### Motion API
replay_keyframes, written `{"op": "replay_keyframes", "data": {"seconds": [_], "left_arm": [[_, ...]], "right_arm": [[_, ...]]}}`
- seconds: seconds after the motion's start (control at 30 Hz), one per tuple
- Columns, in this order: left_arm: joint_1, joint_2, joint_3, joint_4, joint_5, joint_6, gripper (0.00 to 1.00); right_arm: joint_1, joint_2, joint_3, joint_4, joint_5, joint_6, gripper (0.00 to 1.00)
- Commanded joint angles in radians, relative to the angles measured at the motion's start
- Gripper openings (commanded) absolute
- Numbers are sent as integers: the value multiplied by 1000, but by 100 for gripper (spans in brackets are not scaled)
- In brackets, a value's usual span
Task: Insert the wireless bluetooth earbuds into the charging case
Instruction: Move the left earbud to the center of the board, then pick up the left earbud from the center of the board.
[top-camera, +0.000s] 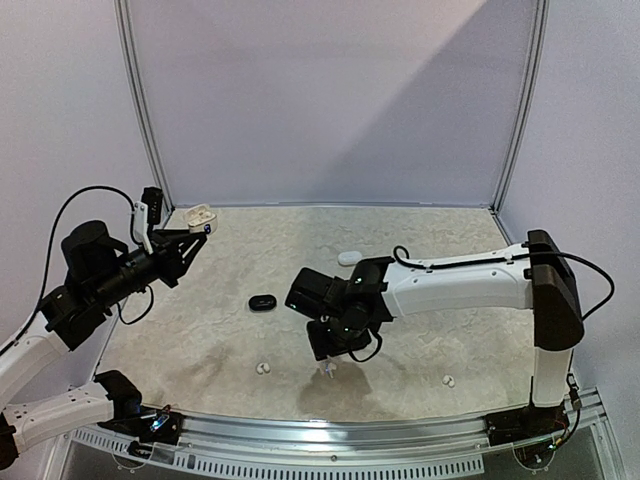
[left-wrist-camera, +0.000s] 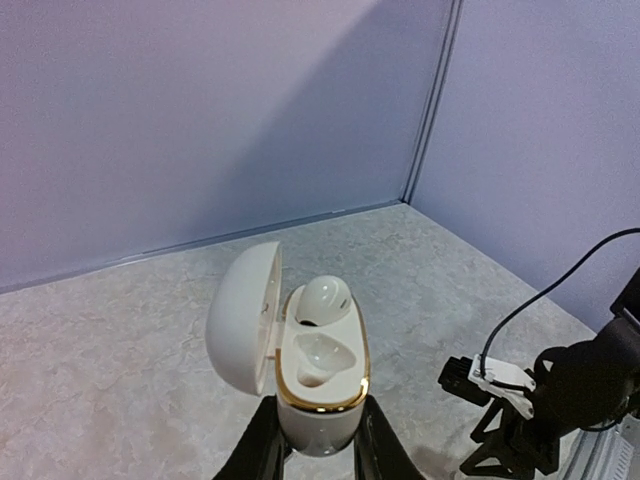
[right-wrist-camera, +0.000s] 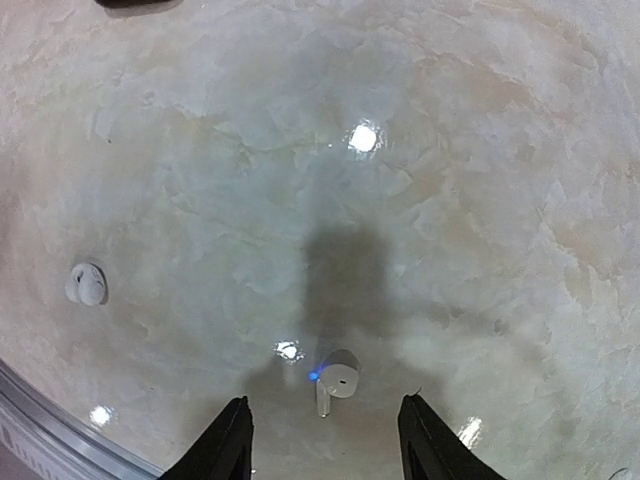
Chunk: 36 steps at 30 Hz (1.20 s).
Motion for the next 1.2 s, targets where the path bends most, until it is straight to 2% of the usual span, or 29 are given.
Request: {"op": "replay_keyframes", "data": {"seconds": [0.0, 0.2, 0.43, 0.73, 0.93, 1.17], "left_arm": [[15, -8, -29, 37, 86, -33, 0], [14, -10, -38, 47, 105, -48, 0], [15, -12, -40, 44, 102, -48, 0], [15, -6, -39, 47, 107, -52, 0], [15, -7, -41, 47, 108, -52, 0], [15, -11, -42, 44, 106, -50, 0]], "right_arm": [[-5, 70, 84, -67, 4, 180, 50], [-5, 195, 201, -185, 34, 199, 51], [-4, 229, 189, -208, 34, 201, 50], [-4, 238, 131, -140, -47, 207, 30], [-5, 233, 124, -145, -68, 205, 24], [-4, 217, 106, -142, -92, 209, 23]]}}
